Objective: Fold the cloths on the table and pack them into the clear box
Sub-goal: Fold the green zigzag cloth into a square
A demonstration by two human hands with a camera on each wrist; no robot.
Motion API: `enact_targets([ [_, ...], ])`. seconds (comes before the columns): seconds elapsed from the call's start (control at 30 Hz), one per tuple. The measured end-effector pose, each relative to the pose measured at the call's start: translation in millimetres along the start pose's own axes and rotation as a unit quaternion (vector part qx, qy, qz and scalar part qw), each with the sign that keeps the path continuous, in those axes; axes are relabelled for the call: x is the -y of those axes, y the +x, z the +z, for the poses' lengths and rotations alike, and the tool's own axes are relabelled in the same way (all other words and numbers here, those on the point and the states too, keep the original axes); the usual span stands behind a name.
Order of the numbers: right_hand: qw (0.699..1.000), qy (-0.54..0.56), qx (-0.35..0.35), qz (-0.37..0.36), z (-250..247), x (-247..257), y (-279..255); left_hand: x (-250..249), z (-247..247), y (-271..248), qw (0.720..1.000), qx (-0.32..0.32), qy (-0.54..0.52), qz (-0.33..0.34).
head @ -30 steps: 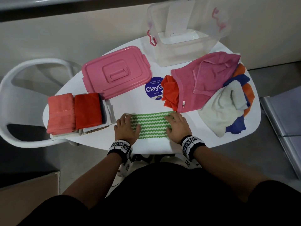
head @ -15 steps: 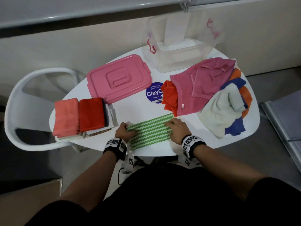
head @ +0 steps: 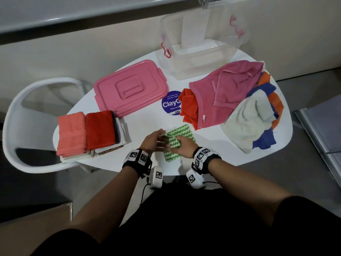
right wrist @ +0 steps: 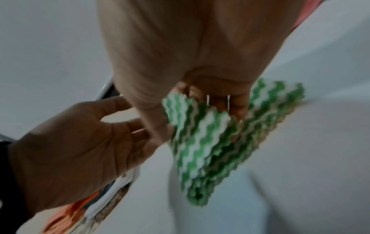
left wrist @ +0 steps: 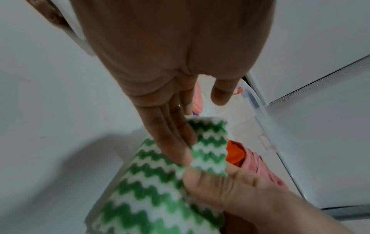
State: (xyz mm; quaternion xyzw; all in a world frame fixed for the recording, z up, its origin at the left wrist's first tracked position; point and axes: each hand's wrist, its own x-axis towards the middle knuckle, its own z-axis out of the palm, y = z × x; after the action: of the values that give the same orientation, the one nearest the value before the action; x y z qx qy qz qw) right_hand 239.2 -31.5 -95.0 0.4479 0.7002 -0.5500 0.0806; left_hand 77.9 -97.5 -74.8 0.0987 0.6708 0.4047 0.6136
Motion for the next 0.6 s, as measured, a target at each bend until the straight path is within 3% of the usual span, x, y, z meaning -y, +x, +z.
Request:
enact_targets([
  [0.03, 1.0, -0.015, -0.021, 0.005, -4, -3, 2, -1, -2, 3, 1.0, -0.009, 0.019, 0.002],
  [0.1, 0.999, -0.012, -0.034, 0.021, -12, -10, 4, 0, -8, 14, 0.983, -0.049, 0.168, 0.047],
  [0.2, 0.999, 0.018, -0.035, 0.03, -21, -17, 3, 8, -13, 28, 0.907, -0.07, 0.394, 0.128],
  [0.3, 0.996, 0.047, -0.059, 0.04, -26, -22, 2, 12, -4, 40, 0.868, -0.055, 0.465, 0.164],
  [0.6, 0.983, -0.002, -0.159, 0.092, -42, -39, 2, 9, 24, 57, 0.815, -0.073, 0.549, 0.172],
])
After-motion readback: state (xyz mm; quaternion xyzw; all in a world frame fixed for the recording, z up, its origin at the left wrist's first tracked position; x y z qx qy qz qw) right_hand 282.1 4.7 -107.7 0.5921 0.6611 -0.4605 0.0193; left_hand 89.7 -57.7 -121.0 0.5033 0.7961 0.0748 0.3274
